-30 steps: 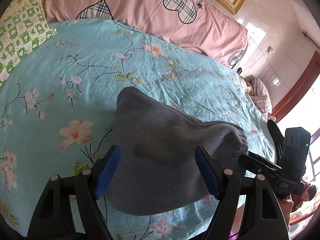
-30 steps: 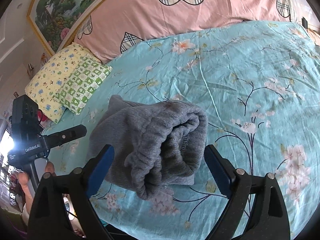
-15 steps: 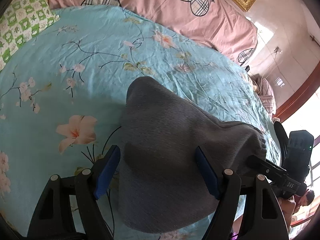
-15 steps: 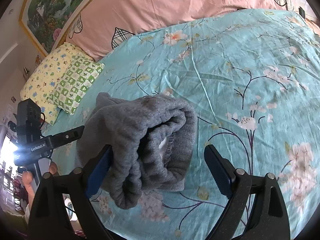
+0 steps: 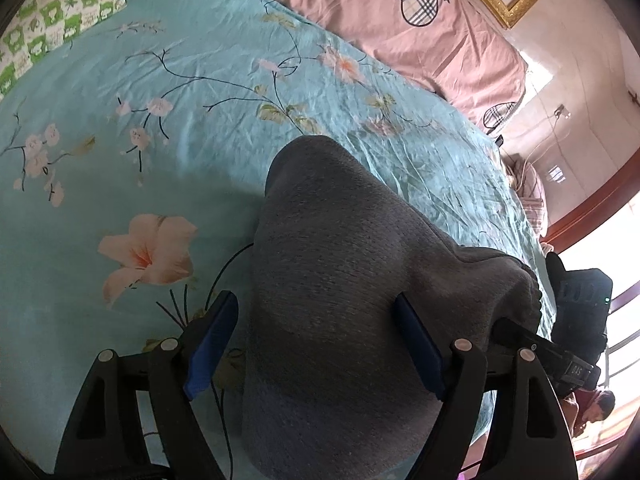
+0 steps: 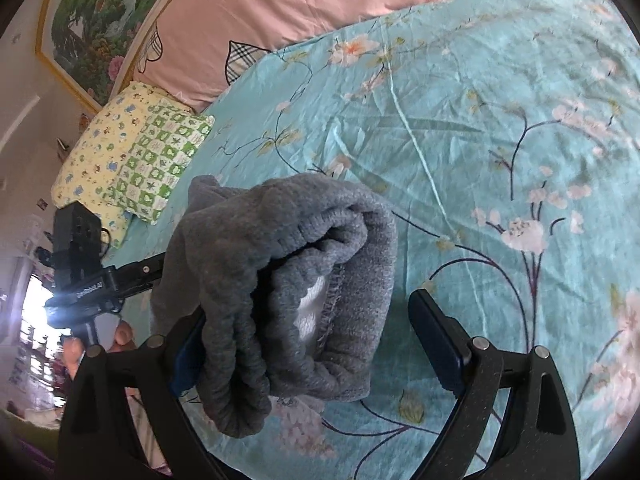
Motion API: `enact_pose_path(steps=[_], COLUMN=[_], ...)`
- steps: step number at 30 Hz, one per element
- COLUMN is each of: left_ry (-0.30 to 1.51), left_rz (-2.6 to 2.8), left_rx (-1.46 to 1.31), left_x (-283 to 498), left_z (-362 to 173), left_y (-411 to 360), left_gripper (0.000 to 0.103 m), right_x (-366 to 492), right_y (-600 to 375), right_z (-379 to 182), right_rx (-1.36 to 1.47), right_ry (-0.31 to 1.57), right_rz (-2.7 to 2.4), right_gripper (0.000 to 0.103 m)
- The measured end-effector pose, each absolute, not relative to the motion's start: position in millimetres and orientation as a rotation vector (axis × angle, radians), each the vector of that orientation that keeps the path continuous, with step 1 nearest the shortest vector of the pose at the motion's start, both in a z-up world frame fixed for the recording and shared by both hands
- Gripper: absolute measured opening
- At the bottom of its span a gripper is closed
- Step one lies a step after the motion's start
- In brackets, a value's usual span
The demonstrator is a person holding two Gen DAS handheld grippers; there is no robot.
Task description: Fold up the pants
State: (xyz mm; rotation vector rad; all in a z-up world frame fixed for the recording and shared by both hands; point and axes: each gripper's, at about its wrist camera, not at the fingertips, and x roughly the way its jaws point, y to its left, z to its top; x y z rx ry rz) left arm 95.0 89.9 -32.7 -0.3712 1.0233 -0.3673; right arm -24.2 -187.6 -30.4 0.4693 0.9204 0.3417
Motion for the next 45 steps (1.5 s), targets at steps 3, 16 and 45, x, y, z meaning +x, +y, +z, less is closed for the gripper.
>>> enact_pose_path(steps=[3, 16, 45], left_ry=[1.032, 1.067, 0.876], left_rz=[-0.385, -0.427, -0.21], left_rx=[-0.394, -0.477, -0.418], left_x=[99.6, 111.7, 75.8], left_z=[-38.7, -60.2, 18.6], left_y=[91.3, 96.0, 160.9], left_gripper=[0.082, 0.064, 0.044], right_x=[-20.2, 2.0, 39.7], right_y=[-191.9, -184.6, -113.5], right_z=[-35.2, -44.4, 5.3], right_rx=[0.501, 0.515, 0.417], right_ry=[0.929, 0.957, 0.87], right_rz=[0.376, 0.5, 0.663], right_gripper=[0.091, 0.069, 0.054])
